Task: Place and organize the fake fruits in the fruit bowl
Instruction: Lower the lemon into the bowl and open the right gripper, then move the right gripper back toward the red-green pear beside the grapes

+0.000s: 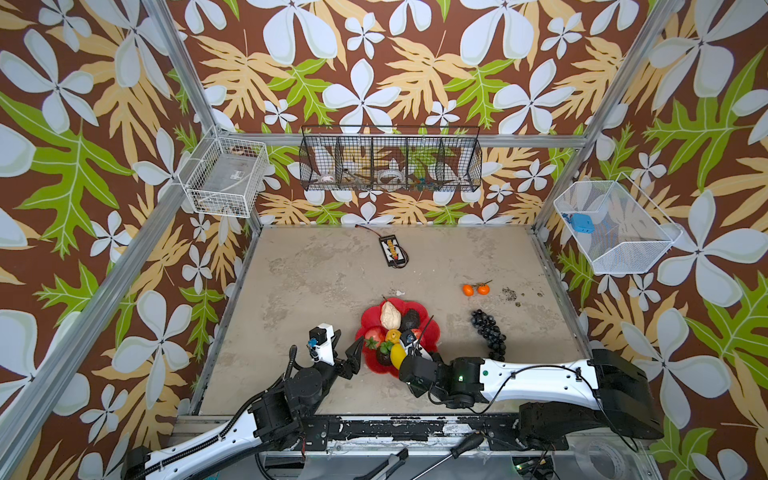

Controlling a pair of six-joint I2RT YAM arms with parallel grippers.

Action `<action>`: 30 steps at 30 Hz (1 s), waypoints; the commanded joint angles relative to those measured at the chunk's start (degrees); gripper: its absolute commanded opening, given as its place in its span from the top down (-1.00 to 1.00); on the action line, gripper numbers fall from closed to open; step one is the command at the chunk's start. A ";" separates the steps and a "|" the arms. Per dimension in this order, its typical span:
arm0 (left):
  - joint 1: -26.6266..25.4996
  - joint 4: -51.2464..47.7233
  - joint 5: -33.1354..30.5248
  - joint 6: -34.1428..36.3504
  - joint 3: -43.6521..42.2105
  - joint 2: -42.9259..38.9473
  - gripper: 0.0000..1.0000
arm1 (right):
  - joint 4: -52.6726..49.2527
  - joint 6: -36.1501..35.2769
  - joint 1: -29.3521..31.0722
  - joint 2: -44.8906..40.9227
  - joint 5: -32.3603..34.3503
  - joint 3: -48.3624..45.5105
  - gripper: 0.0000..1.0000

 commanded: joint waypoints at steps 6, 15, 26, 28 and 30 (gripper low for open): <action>-0.03 0.14 -0.77 0.02 -0.01 0.25 -0.49 | 0.96 -0.51 0.01 2.34 2.22 0.15 -0.07; 0.03 0.20 -0.77 0.11 0.04 0.60 -0.50 | 6.00 -3.18 0.01 2.20 -2.73 0.15 0.02; -0.01 0.35 -0.86 0.11 -0.01 0.69 -0.50 | 6.04 -2.41 -0.16 -4.79 -3.93 -2.64 -0.34; 0.04 0.52 -0.68 0.11 -0.01 0.78 -0.49 | 6.18 -2.71 -0.25 -6.79 -3.77 -2.84 -0.35; 0.03 0.62 -0.40 0.11 -0.01 1.08 -0.50 | 6.06 -2.85 -0.32 -8.99 -2.60 -2.91 -0.35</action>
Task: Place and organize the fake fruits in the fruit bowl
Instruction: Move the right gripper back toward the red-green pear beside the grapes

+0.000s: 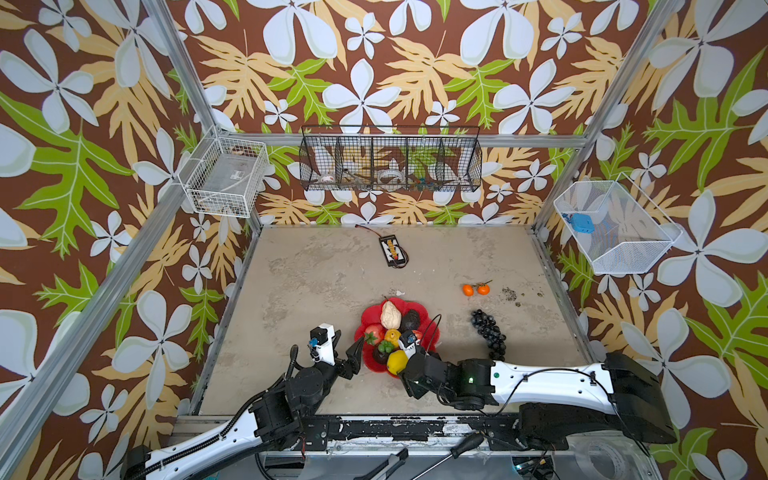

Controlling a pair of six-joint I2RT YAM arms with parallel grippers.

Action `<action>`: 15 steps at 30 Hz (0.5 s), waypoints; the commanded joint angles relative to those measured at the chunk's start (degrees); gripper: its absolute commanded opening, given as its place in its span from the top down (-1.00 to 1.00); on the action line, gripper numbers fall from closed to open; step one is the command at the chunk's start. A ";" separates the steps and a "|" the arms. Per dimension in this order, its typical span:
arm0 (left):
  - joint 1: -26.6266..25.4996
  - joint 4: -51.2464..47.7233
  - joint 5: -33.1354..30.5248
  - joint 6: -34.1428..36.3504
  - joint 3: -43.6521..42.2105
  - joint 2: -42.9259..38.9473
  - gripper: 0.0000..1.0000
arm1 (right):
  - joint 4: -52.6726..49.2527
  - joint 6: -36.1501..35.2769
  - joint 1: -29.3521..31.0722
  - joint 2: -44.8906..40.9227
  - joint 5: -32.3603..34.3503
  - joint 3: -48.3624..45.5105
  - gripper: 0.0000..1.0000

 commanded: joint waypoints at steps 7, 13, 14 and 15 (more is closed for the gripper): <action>0.01 1.61 0.68 0.10 0.74 3.77 -0.47 | 0.78 0.56 -4.44 -10.56 2.63 -2.58 -0.29; 0.02 2.13 1.00 0.20 0.79 4.34 -0.46 | -3.35 2.19 -6.77 -11.46 5.57 -1.97 -0.45; 0.04 2.18 1.06 0.12 0.78 4.19 -0.46 | -4.76 2.40 -8.96 -11.87 5.30 -1.89 -0.45; -0.02 2.02 1.06 -0.18 0.86 4.05 -0.47 | -5.56 2.41 -11.10 -12.65 4.89 -2.07 -0.46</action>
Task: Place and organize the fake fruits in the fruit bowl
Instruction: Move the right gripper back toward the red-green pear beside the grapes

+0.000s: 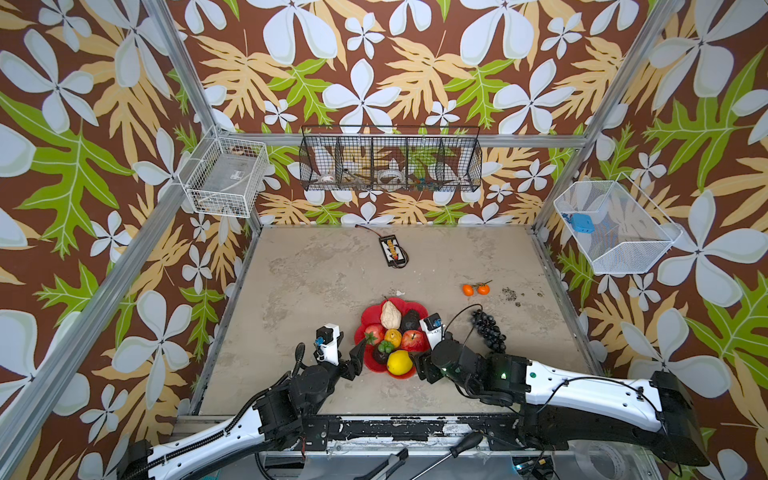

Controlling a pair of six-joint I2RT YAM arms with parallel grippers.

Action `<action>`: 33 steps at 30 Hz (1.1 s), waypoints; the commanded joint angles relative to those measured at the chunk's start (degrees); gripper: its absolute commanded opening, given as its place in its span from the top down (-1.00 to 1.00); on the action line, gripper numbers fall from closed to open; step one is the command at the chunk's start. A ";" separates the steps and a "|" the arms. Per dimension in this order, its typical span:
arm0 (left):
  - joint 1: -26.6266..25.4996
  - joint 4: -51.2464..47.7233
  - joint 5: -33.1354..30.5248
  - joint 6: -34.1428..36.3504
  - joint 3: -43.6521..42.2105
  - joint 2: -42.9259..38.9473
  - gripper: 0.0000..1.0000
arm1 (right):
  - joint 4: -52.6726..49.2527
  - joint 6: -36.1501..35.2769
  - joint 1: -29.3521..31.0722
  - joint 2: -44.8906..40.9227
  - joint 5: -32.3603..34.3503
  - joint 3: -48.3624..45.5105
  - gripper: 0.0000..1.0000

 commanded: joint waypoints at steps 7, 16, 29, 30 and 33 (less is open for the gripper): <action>0.02 -1.84 -0.24 -1.94 3.33 -1.58 -0.48 | -11.31 0.51 -20.10 -10.56 0.30 -1.97 -0.45; 0.00 -3.52 -1.59 -1.28 0.54 -7.78 -0.51 | -26.33 19.04 -34.14 -17.05 7.44 -6.97 -0.42; -0.02 -7.28 -2.28 -1.55 1.05 -14.11 -0.54 | -38.23 41.10 -34.15 -12.08 2.87 -9.66 -0.47; 0.02 -7.46 -2.26 -1.64 1.05 -14.47 -0.54 | -38.29 41.84 -34.16 -12.62 2.68 -9.98 -0.48; 0.04 -7.73 -2.15 -1.82 1.05 -15.21 -0.54 | -38.65 44.15 -34.38 -12.47 1.70 -10.50 -0.51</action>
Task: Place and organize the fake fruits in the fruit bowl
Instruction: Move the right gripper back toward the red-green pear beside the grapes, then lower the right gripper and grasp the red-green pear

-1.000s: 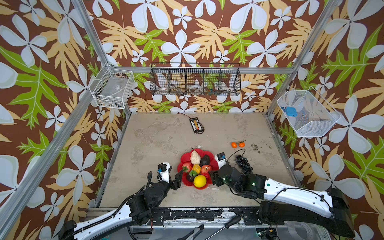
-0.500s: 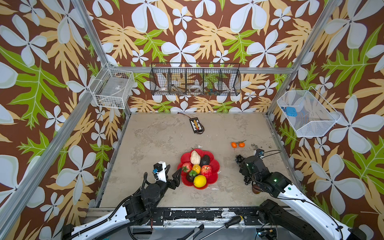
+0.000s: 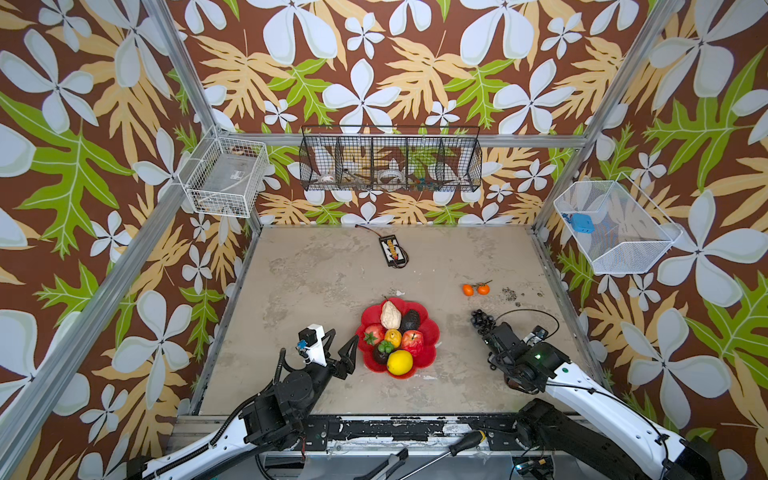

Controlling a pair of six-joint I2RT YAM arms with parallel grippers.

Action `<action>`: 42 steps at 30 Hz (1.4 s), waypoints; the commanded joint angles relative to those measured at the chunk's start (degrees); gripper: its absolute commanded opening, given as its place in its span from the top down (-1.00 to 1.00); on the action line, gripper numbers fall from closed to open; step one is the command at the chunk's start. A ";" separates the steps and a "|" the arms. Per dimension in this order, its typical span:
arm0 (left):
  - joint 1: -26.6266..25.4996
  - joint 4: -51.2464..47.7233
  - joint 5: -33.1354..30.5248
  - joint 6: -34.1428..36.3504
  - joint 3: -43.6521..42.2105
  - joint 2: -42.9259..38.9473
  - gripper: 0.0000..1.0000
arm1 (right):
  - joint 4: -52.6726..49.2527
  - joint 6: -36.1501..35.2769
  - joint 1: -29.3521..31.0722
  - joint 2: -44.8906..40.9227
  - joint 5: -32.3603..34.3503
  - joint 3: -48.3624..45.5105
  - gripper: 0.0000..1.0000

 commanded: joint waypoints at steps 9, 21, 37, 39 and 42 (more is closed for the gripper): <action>-0.04 -0.62 -0.60 -0.74 0.38 -0.64 -0.55 | 3.30 4.85 -0.74 0.27 -4.32 -3.38 -0.52; 0.08 0.51 -0.66 -0.63 0.04 1.16 -0.55 | 7.86 -0.78 -0.89 2.33 -2.45 -4.49 -0.39; 0.03 1.31 -0.84 -0.41 -0.04 2.40 -0.55 | 12.36 -4.91 -6.59 1.21 -5.98 -7.88 -0.45; 0.00 1.40 -0.89 -0.40 -0.07 2.42 -0.55 | 12.53 -4.75 -6.59 1.48 -6.65 -8.25 -0.42; -0.02 1.40 -1.01 -0.40 -0.13 2.40 -0.55 | 11.70 -4.45 -6.59 0.95 -6.24 -8.48 -0.34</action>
